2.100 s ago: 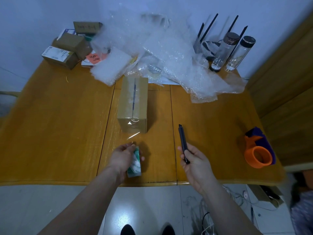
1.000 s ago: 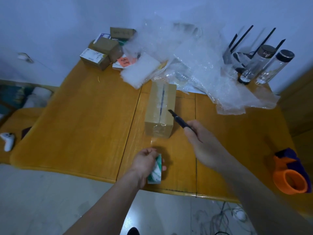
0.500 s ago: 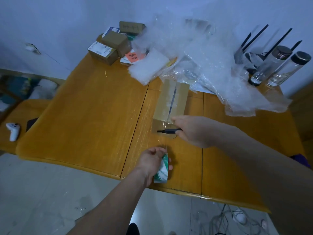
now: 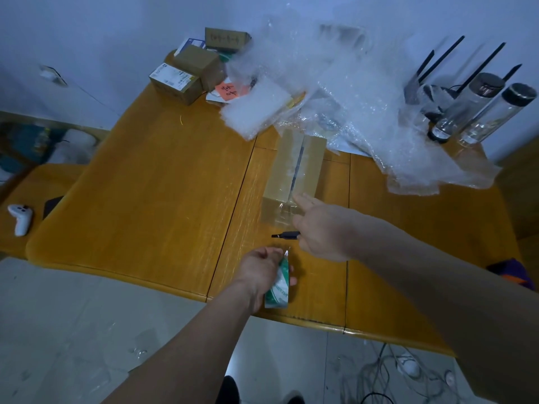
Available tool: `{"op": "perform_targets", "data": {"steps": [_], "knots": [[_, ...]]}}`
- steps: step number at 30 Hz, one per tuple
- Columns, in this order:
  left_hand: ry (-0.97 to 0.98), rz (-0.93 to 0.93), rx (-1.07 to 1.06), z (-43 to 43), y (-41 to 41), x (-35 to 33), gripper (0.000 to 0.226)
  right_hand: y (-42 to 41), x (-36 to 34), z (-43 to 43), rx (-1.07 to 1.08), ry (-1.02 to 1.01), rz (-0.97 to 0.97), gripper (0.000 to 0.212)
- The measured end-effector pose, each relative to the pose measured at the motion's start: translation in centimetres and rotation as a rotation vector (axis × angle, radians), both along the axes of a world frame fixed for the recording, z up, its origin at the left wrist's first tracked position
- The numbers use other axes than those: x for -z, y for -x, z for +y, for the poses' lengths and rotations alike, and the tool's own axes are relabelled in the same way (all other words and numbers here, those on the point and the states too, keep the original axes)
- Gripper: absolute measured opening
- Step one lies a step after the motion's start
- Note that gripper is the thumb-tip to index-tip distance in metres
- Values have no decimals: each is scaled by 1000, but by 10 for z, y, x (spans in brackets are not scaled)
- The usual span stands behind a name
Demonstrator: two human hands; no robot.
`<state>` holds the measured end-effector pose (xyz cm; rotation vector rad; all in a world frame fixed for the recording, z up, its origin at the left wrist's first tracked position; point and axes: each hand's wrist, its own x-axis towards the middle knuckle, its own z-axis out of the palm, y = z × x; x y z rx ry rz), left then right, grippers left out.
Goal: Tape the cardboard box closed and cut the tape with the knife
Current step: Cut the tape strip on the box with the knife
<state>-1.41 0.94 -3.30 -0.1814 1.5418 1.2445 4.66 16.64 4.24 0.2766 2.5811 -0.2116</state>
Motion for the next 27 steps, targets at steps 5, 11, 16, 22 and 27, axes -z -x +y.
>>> {"op": "perform_targets", "data": {"steps": [5, 11, 16, 22, 27], "knots": [[-3, 2, 14, 0, 1, 2, 18, -3, 3, -6, 17, -38, 45, 48], [-7, 7, 14, 1, 1, 2, 12, -2, 4, -15, 67, -67, 54, 41], [-3, 12, 5, 2, 1, 3, 16, 1, 11, -22, 84, -100, 68, 37], [-2, 18, 17, 2, 2, 3, 17, 7, 17, -28, 193, -72, 48, 42], [11, 32, 43, 2, 3, 5, 17, 3, 18, -18, 256, -9, 79, 64]]}}
